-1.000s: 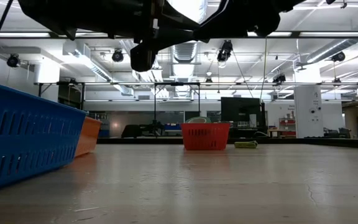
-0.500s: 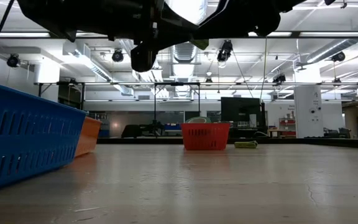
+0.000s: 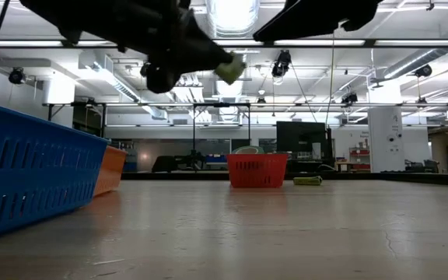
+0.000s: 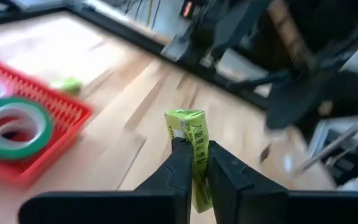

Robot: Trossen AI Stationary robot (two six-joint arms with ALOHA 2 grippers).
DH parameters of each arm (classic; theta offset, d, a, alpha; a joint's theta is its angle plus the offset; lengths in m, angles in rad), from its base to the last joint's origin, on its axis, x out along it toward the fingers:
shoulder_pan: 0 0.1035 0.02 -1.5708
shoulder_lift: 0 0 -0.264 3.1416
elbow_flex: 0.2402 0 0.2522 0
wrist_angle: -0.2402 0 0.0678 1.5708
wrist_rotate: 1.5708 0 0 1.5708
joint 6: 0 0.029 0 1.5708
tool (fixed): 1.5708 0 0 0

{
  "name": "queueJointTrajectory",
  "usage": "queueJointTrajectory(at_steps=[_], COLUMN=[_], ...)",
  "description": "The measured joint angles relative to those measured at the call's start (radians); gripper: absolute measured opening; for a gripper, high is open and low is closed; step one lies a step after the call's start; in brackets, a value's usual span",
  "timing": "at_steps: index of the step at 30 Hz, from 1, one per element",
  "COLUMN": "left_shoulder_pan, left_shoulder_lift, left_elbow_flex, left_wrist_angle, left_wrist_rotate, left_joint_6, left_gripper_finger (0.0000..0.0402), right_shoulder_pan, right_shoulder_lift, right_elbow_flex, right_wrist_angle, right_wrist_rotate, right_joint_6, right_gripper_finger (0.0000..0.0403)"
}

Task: Pick and place Stapler, Stapler remover, tape
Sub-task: Put the bottom green staple box into the orange bin, then put the green staple box into the orange bin

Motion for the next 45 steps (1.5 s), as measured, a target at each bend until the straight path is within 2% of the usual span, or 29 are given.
queueJointTrajectory(at_steps=[5, 12, 15, 18, 21, 27, 38, 45], left_shoulder_pan=[0.000, -0.012, -0.019, -0.024, -0.031, -0.047, -0.047, -0.047], left_shoulder_lift=[-0.119, -0.301, -0.358, -0.392, -0.395, -0.332, -0.187, -0.169], left_elbow_flex=[0.003, 0.004, 0.004, 0.001, -0.015, -0.088, -0.115, -0.115], left_wrist_angle=[-0.339, -0.819, -0.966, -1.071, -1.083, -1.003, -0.943, -0.942], left_wrist_rotate=[0.001, 0.043, 0.052, 0.119, 0.221, 0.352, 0.360, 0.362], left_joint_6=[0.000, -0.051, -0.111, -0.170, -0.212, -0.236, -0.237, -0.237], left_gripper_finger=[0.0045, 0.0035, 0.0038, 0.0046, 0.0046, 0.0037, 0.0061, 0.0087], right_shoulder_pan=[0.002, -0.006, -0.006, -0.007, -0.009, -0.012, -0.016, -0.054], right_shoulder_lift=[-0.020, -0.005, -0.004, -0.004, -0.004, -0.004, -0.004, -0.004], right_elbow_flex=[0.000, -0.004, -0.008, -0.008, -0.008, -0.009, -0.016, -0.060], right_wrist_angle=[-0.089, -0.137, -0.139, -0.136, -0.136, -0.136, -0.136, -0.136], right_wrist_rotate=[0.000, 0.003, 0.003, 0.003, 0.003, 0.003, 0.002, 0.002], right_joint_6=[0.077, 0.148, 0.150, 0.151, 0.149, 0.148, 0.157, 0.211], right_gripper_finger=[0.0293, 0.0297, 0.0292, 0.0286, 0.0282, 0.0275, 0.0277, 0.0266])
